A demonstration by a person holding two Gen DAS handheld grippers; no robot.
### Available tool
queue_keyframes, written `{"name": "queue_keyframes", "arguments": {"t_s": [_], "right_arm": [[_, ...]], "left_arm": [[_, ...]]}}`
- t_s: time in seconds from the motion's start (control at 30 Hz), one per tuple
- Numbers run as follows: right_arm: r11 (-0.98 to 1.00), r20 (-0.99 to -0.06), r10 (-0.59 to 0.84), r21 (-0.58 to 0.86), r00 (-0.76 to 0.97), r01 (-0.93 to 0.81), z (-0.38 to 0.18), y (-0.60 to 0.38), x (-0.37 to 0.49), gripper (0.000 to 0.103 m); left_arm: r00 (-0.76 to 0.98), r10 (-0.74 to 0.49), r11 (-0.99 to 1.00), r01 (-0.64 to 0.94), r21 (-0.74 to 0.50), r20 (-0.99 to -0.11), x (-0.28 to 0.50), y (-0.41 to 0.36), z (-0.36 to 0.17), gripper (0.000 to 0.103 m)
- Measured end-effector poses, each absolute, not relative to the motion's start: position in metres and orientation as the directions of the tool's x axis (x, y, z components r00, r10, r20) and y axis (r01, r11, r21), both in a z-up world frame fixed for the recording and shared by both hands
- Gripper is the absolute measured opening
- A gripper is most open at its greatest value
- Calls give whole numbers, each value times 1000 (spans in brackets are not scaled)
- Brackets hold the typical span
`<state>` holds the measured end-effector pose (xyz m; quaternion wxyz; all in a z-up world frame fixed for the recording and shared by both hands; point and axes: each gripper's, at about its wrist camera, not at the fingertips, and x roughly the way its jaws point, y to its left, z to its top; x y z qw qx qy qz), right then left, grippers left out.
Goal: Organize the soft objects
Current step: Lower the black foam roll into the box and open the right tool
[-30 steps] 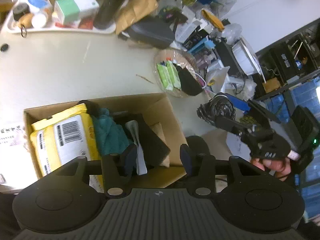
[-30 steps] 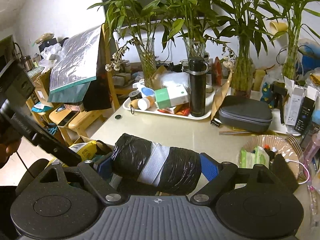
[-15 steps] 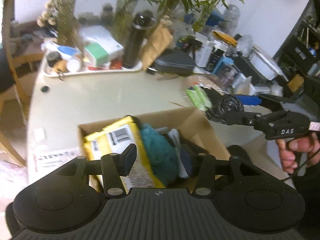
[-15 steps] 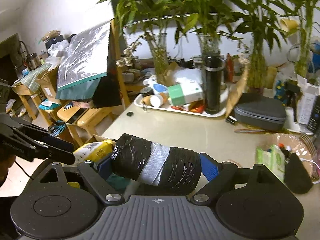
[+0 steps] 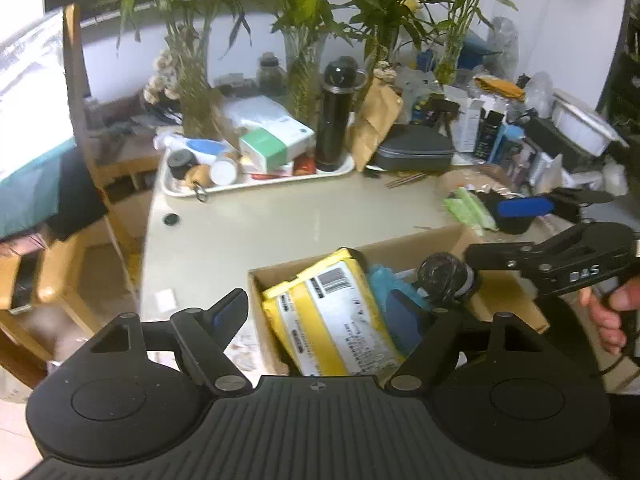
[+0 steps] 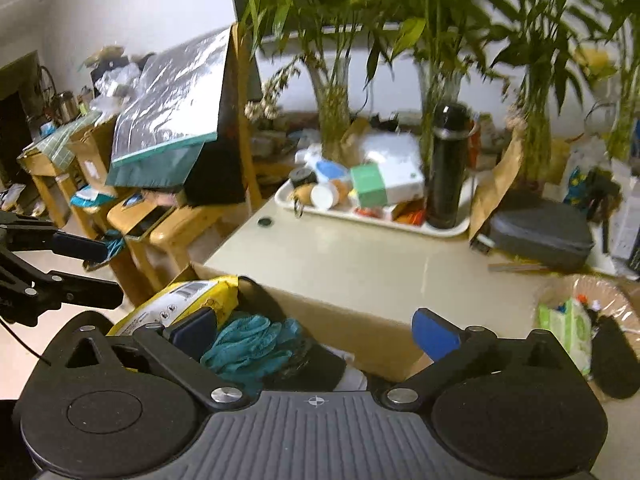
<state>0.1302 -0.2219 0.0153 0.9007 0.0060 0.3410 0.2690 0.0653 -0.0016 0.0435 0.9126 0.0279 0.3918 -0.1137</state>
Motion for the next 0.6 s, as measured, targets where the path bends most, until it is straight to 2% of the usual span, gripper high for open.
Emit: {"name": "queue_keyframes", "arguments": {"t_s": [0.27,0.33,0.37,0.4,0.6], "right_arm": [[896,-547,415,106,727,-431,25,-230,98,103],[910,-537,382,78,752,-407,26,-232,91,103],[918,-532,363,62,765,-392,26,-232,87,103],[926,-525,341,44,780,-376,26,-233,83,103],[955,-508,249,-12,824,-296,21,-233,57,103]], "left_arm": [[734,-131,983,182,7,-666,48,-1,46,79],[756,-121,985,172,17,-644,44,-2,47,86],[763,-115,985,169,24,-636,41,-3,48,97],[771,-111,986,166,30,-627,39,-3,48,103],[798,-110,986,162,35,-593,21,-5,46,103]]}}
